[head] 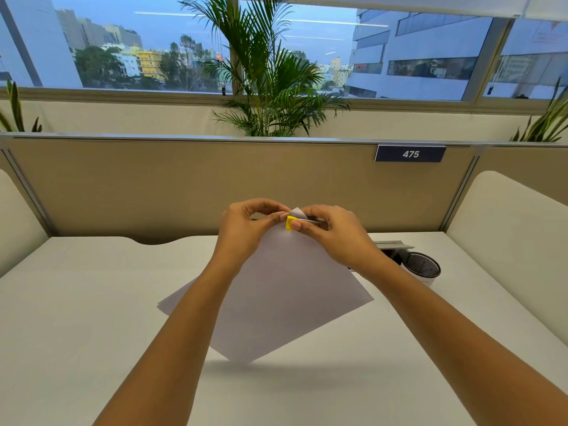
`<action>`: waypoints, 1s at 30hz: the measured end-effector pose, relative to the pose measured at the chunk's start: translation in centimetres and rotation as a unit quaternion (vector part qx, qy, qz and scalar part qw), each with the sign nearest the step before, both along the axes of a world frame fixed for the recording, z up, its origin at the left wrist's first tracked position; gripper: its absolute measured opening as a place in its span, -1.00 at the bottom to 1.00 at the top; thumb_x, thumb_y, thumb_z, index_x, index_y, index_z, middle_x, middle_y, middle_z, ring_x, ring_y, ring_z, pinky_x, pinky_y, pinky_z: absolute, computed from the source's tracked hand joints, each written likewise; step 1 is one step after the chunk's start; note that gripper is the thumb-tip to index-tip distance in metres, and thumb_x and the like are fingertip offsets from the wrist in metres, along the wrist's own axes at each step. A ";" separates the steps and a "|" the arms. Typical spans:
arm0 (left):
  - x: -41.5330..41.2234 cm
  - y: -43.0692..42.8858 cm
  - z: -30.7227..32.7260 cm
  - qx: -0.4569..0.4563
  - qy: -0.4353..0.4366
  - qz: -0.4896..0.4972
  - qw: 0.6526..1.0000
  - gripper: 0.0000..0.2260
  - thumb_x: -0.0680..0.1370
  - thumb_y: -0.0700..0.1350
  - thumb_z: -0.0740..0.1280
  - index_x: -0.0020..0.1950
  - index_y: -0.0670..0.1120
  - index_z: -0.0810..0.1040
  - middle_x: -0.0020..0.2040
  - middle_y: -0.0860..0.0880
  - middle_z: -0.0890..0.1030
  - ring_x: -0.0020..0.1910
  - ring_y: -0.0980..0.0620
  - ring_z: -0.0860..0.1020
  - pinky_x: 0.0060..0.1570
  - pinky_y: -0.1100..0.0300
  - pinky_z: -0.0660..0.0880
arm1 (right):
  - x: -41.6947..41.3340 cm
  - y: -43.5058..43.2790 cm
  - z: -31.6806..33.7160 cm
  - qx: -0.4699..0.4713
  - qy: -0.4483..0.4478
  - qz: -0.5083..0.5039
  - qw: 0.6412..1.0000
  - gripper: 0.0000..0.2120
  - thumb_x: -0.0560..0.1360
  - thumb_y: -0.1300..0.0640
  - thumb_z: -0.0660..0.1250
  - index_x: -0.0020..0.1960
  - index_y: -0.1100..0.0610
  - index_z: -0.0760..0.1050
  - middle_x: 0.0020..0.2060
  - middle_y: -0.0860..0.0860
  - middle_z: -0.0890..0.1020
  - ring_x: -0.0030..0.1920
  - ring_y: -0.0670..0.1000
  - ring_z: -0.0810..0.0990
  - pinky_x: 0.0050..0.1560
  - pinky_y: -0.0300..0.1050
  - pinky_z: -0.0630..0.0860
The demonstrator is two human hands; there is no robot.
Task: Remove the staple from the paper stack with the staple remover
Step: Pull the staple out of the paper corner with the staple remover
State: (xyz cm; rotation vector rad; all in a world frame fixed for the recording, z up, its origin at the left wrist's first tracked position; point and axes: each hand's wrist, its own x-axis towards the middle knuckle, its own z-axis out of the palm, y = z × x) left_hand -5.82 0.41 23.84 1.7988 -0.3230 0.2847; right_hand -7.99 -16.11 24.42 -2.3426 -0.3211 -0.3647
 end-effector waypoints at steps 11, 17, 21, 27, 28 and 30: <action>0.3 0.1 -0.4 -0.017 0.029 0.006 0.999 -0.88 0.44 -0.10 0.42 -0.05 -0.05 0.68 -0.11 0.03 0.68 -0.16 0.09 0.62 -0.29 0.36 0.49 | 0.3 -0.2 -0.7 0.123 0.098 0.026 0.987 -0.64 0.44 -0.23 0.26 0.10 -0.03 0.54 -0.01 -0.12 0.62 0.02 -0.08 0.58 0.02 -0.12 0.52; 0.3 0.2 -0.6 -0.006 0.034 0.034 0.999 -0.91 0.51 -0.09 0.36 -0.05 -0.04 0.65 -0.09 -0.01 0.64 -0.14 0.09 0.57 -0.24 0.31 0.44 | 0.2 -0.4 -0.6 0.208 0.161 0.068 0.962 -0.52 0.40 -0.28 0.23 0.06 0.08 0.57 -0.15 0.05 0.64 -0.17 -0.05 0.57 -0.14 -0.10 0.50; 0.3 0.2 -0.6 0.007 0.035 0.036 0.999 -0.92 0.52 -0.05 0.33 -0.09 0.02 0.62 -0.14 0.02 0.63 -0.18 0.09 0.57 -0.27 0.28 0.46 | 0.4 -1.0 -0.9 0.156 0.164 0.058 0.972 -0.62 0.36 -0.08 0.44 0.13 0.00 0.54 -0.02 -0.08 0.66 0.00 -0.07 0.63 0.02 -0.16 0.56; 0.5 0.4 -1.0 0.006 0.044 0.051 0.998 -0.93 0.53 -0.04 0.32 -0.09 0.03 0.60 -0.17 0.08 0.59 -0.20 0.10 0.53 -0.31 0.29 0.43 | 0.7 -1.0 -1.1 0.164 0.171 0.051 0.970 -0.52 0.26 -0.18 0.46 0.07 0.08 0.55 -0.12 0.08 0.63 -0.10 -0.05 0.55 -0.04 -0.13 0.44; 0.5 0.5 -1.1 0.005 0.046 0.054 0.997 -0.93 0.52 -0.03 0.32 -0.09 0.04 0.60 -0.18 0.09 0.58 -0.19 0.09 0.53 -0.31 0.28 0.43 | 0.7 -1.0 -1.1 0.170 0.174 0.052 0.969 -0.45 0.23 -0.22 0.45 0.05 0.15 0.54 -0.20 0.17 0.55 -0.16 -0.02 0.47 -0.09 -0.09 0.37; 0.7 0.7 -1.1 0.000 0.046 0.061 0.997 -0.93 0.52 -0.03 0.32 -0.09 0.04 0.59 -0.18 0.10 0.58 -0.17 0.07 0.53 -0.29 0.26 0.43 | 0.8 -1.2 -1.1 0.167 0.190 0.049 0.966 -0.44 0.25 -0.18 0.47 0.02 0.23 0.50 -0.32 0.08 0.40 -0.22 0.01 0.34 -0.14 -0.08 0.26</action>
